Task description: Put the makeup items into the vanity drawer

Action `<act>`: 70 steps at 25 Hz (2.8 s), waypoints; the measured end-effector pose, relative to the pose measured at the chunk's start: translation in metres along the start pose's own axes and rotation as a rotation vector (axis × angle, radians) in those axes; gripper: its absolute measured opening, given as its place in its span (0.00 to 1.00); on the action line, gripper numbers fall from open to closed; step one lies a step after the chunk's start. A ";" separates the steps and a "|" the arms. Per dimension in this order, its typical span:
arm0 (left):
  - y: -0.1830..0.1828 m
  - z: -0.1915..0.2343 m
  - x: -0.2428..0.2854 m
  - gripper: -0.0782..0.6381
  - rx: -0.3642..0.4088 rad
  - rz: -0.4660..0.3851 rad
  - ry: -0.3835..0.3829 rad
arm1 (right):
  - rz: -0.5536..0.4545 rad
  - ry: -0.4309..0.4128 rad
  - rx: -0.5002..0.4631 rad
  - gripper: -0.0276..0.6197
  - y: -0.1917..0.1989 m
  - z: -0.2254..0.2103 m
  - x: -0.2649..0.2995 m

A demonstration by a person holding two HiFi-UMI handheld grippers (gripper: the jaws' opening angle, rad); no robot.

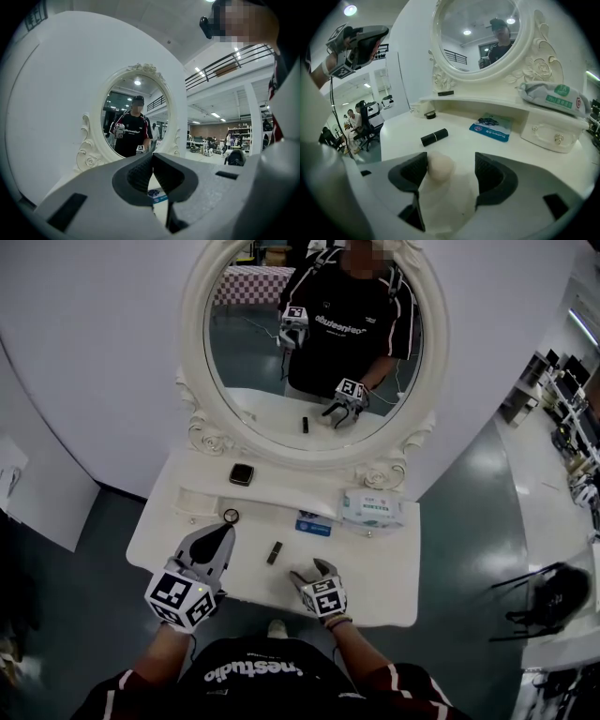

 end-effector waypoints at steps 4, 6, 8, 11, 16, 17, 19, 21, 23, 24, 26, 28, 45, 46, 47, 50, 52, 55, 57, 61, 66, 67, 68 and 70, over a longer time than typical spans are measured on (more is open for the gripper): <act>-0.001 -0.001 0.000 0.12 -0.003 -0.001 -0.010 | 0.019 -0.022 -0.018 0.53 0.003 0.005 0.004; -0.001 0.000 0.000 0.12 -0.005 -0.002 -0.016 | 0.030 -0.035 -0.023 0.52 0.005 0.008 0.007; 0.000 0.001 0.001 0.12 -0.007 -0.002 -0.021 | 0.040 -0.051 -0.024 0.49 0.007 0.010 0.008; 0.000 0.000 0.002 0.12 -0.011 0.000 -0.024 | 0.044 -0.080 -0.038 0.41 0.006 0.014 0.008; -0.001 -0.001 0.004 0.12 -0.013 0.000 -0.029 | 0.035 -0.105 -0.072 0.30 0.004 0.018 0.008; -0.002 -0.001 0.005 0.12 -0.013 -0.001 -0.030 | 0.030 -0.107 -0.072 0.29 0.004 0.018 0.008; -0.003 -0.002 0.006 0.12 -0.012 -0.003 -0.030 | 0.017 -0.108 -0.072 0.28 0.005 0.016 0.009; -0.003 -0.002 0.006 0.12 -0.009 -0.002 -0.030 | 0.006 -0.106 -0.071 0.27 0.005 0.014 0.008; -0.004 -0.002 0.006 0.12 -0.008 0.000 -0.033 | 0.002 -0.101 -0.064 0.27 0.003 0.013 0.005; -0.003 -0.002 0.006 0.12 -0.009 0.002 -0.037 | 0.001 -0.098 -0.060 0.27 0.002 0.012 0.003; -0.004 -0.002 0.005 0.12 -0.011 0.004 -0.044 | -0.007 -0.093 -0.051 0.27 0.003 0.008 0.000; -0.004 -0.001 0.006 0.12 -0.009 0.005 -0.049 | -0.018 -0.088 -0.042 0.27 0.001 0.005 -0.004; -0.006 0.024 -0.001 0.12 -0.014 0.008 -0.092 | -0.189 -0.006 0.022 0.27 -0.050 -0.007 -0.058; -0.006 0.027 -0.001 0.12 -0.015 0.008 -0.089 | -0.203 0.002 0.024 0.27 -0.057 -0.006 -0.064; -0.007 0.030 0.000 0.12 -0.017 0.007 -0.086 | -0.217 0.010 0.026 0.27 -0.063 -0.004 -0.069; -0.008 0.043 0.001 0.12 -0.025 -0.002 -0.083 | -0.267 0.030 0.025 0.27 -0.086 0.002 -0.083; -0.007 0.053 0.002 0.12 -0.029 -0.005 -0.082 | -0.300 0.045 0.016 0.27 -0.101 0.008 -0.090; -0.009 0.066 0.002 0.12 -0.012 -0.011 -0.083 | -0.354 0.062 -0.001 0.27 -0.125 0.018 -0.104; -0.010 0.075 0.002 0.12 -0.002 -0.017 -0.083 | -0.396 0.069 -0.015 0.27 -0.143 0.027 -0.115; -0.007 0.094 -0.001 0.12 0.004 -0.027 -0.080 | -0.506 0.077 -0.040 0.27 -0.176 0.049 -0.132; -0.003 0.122 -0.011 0.12 -0.003 -0.030 -0.093 | -0.560 0.082 -0.075 0.27 -0.202 0.078 -0.132; -0.002 0.127 -0.014 0.12 -0.006 -0.033 -0.096 | -0.562 0.082 -0.077 0.27 -0.205 0.083 -0.129; -0.002 0.133 -0.017 0.12 -0.008 -0.036 -0.098 | -0.563 0.083 -0.079 0.27 -0.207 0.088 -0.125; 0.000 0.144 -0.021 0.12 -0.012 -0.041 -0.102 | -0.560 0.086 -0.082 0.27 -0.210 0.098 -0.114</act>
Point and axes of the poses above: the fingertips, and each gripper's own axes: x forward along the fingers, z to its left, y out of its underside, the point moved 10 cm from there along -x, backward along the fingers, and after that the axes turned 12 degrees about x, right-handed, at the moved point
